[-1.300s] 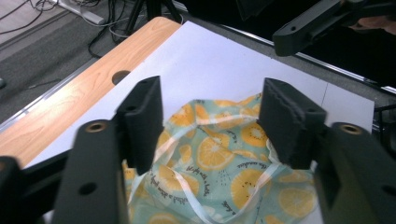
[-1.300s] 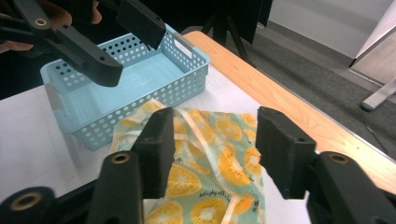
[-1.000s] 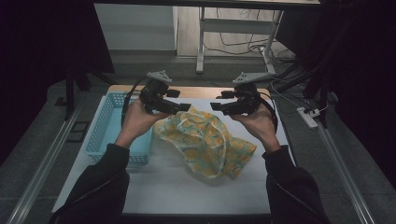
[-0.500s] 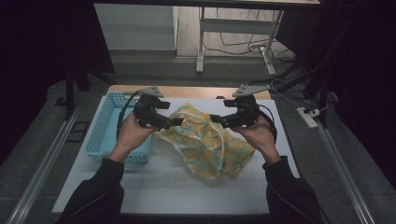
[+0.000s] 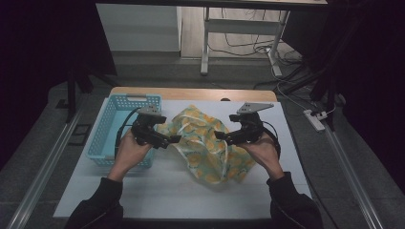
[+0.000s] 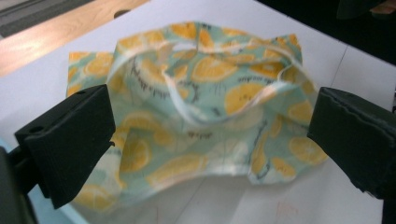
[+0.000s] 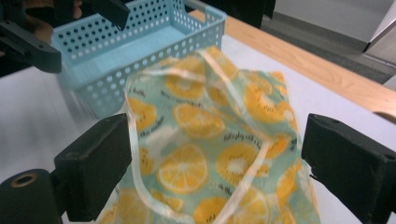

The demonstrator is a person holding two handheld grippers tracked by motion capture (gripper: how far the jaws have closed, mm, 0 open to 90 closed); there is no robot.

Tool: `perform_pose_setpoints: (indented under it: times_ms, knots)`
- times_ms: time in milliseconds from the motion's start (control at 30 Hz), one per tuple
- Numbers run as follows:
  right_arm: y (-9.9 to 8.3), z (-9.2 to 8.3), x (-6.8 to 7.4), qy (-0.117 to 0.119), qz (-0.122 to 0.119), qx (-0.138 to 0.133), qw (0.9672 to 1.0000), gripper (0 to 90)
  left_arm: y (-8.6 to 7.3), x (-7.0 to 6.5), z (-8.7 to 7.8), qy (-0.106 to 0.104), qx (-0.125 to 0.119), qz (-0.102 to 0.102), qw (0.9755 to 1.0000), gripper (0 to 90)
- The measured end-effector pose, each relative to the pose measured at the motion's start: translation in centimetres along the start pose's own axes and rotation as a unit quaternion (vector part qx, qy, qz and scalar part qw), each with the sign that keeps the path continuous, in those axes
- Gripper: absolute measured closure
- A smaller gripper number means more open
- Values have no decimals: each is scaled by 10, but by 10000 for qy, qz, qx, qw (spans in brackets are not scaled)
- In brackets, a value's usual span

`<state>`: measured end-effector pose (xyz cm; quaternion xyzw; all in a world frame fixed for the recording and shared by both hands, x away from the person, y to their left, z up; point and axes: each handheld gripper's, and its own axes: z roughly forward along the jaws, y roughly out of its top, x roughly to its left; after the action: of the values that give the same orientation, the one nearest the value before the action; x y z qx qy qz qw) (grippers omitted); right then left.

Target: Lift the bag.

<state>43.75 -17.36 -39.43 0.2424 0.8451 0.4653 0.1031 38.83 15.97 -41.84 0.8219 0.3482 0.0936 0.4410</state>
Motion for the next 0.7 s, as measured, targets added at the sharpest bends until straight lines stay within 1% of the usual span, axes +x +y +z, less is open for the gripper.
perform_pose_setpoints:
  times_ms: [100,167,233,300,367,433,500,567,700]
  knots:
    - [-7,2,1,51,-15,73,10000,69,-9,0,0,72,9,35,10000,0]
    - [-11,4,2,64,-7,79,9999,51,-14,0,0,36,-2,15,10000,0]
    - [-15,4,3,69,41,90,9999,25,-18,-2,0,71,-11,20,10000,0]
    - [-18,5,5,64,67,96,9999,0,-23,-4,0,94,-17,-24,10000,0]
    - [-22,5,7,41,94,99,9999,0,-28,-4,0,90,-49,-88,9999,0]
    - [-25,5,9,5,100,123,9999,0,-33,-6,-1,134,-58,-119,9998,0]
    - [-28,4,11,-92,51,121,9999,0,-39,-7,-2,109,-39,-137,9998,0]
    - [-32,3,13,-118,55,141,9998,0,-45,-9,-2,131,-11,-139,9998,0]
    - [-41,2,15,-197,32,173,9997,0,-55,-13,-3,108,-9,-166,9998,0]
